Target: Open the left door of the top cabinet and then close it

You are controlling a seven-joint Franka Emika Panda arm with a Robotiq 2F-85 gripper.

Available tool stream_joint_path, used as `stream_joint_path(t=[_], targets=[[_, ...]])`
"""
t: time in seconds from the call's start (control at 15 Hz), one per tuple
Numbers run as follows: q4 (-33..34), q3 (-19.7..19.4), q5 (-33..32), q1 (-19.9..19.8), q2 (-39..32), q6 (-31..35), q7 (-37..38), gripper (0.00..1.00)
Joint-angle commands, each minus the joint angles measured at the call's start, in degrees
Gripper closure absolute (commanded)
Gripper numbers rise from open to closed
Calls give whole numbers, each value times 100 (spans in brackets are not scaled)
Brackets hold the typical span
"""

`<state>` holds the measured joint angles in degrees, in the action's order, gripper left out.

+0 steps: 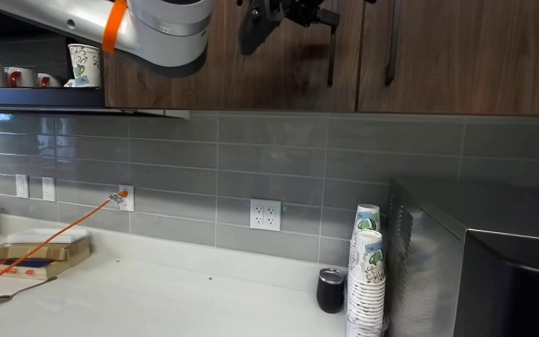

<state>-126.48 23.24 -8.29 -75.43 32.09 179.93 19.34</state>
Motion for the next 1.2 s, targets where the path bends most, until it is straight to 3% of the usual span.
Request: stream_joint_path(t=[0.0,0.27,0.53,0.87,1.13], targets=[[333,505,-23,-758,-146,-26,367,0],[458,934,-6,-1386,-175,-66,615,0],[425,1174,34,-1757,-32,-191,812,0],[308,1024,74,-1551,62,-476,763,0],[201,662,148,-991,89,-773,494,0]])
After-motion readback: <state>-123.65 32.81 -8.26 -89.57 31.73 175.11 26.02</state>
